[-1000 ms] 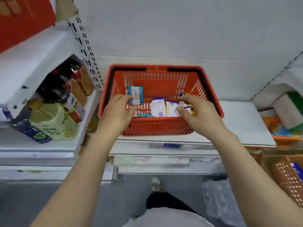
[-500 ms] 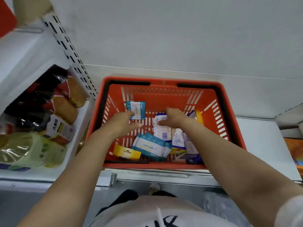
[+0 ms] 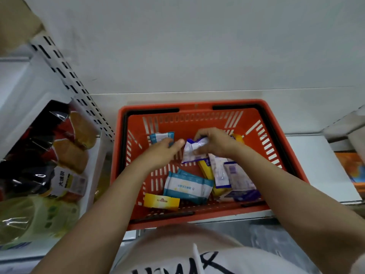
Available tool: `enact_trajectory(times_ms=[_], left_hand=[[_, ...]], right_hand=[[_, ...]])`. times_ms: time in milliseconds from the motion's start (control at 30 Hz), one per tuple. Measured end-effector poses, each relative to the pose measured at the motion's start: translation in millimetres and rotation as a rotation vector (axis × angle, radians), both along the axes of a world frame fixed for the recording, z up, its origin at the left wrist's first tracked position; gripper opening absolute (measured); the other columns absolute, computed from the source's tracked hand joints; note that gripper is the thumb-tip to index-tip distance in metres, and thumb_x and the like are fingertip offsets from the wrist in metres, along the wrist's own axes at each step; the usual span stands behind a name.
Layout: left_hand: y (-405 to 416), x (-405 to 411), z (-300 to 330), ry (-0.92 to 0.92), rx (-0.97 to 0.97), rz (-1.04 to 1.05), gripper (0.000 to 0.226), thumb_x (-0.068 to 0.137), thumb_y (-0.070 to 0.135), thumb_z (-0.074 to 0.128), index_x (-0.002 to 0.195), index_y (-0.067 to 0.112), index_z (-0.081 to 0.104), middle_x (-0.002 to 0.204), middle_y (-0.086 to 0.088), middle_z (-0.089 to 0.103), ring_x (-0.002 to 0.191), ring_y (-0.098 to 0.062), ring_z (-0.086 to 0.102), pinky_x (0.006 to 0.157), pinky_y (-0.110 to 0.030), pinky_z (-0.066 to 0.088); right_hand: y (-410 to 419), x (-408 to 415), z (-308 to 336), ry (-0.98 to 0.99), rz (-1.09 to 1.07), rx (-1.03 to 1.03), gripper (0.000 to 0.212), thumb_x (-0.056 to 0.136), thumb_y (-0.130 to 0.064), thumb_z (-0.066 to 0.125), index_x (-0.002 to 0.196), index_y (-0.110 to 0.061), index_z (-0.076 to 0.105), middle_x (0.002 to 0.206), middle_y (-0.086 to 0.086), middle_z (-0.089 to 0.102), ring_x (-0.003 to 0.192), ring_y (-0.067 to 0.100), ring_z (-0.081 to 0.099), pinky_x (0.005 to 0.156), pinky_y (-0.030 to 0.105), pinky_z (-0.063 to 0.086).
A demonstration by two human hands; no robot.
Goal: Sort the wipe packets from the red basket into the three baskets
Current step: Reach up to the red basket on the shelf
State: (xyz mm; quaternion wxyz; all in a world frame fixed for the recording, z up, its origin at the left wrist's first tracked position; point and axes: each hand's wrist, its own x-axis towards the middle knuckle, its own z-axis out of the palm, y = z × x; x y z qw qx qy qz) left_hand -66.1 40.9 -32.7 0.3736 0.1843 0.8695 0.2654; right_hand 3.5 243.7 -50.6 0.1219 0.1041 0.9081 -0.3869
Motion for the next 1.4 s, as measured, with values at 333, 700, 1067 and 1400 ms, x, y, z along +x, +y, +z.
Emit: enact_trajectory(times_ms=[333,700,1067,1400], left_hand=[[25,7,2,-0.188,0.512,0.276,0.058,0.085,0.012,0.076,0.137,0.016,0.051,0.111,-0.007,0.066,0.097,-0.020,0.070,0.089,-0.042,0.058],[91,25,-15,-0.103,0.422,0.072,0.051,0.085,0.028,0.076,0.131,0.016,0.055,0.114,-0.008,0.066,0.100,-0.019,0.065,0.082,-0.030,0.053],[135,36,-83,-0.095,0.065,-0.049,0.079,0.084,0.044,0.074,0.148,0.010,0.042,0.152,-0.010,0.044,0.134,-0.029,0.048,0.105,-0.036,0.044],[103,7,-63,-0.171,0.216,0.210,0.019,0.079,0.013,0.081,0.089,0.013,0.065,0.085,-0.003,0.065,0.076,-0.017,0.057,0.062,-0.025,0.044]], right_hand=[[-8,68,45,0.002,-0.237,-0.836,0.041,0.077,0.002,0.066,0.116,-0.014,0.067,0.138,0.002,0.056,0.124,0.011,0.056,0.089,0.028,0.055],[37,103,49,0.035,-0.789,-0.347,0.032,0.081,-0.028,0.080,0.105,-0.016,0.064,0.099,0.003,0.073,0.088,0.017,0.072,0.076,0.036,0.061],[47,140,59,0.104,-0.800,-0.075,0.044,0.082,-0.035,0.078,0.116,-0.020,0.056,0.112,-0.004,0.068,0.098,0.011,0.066,0.067,0.023,0.055],[39,139,62,0.065,-0.792,-0.202,0.042,0.083,-0.033,0.077,0.115,-0.020,0.055,0.109,-0.003,0.067,0.098,0.016,0.067,0.080,0.038,0.061]])
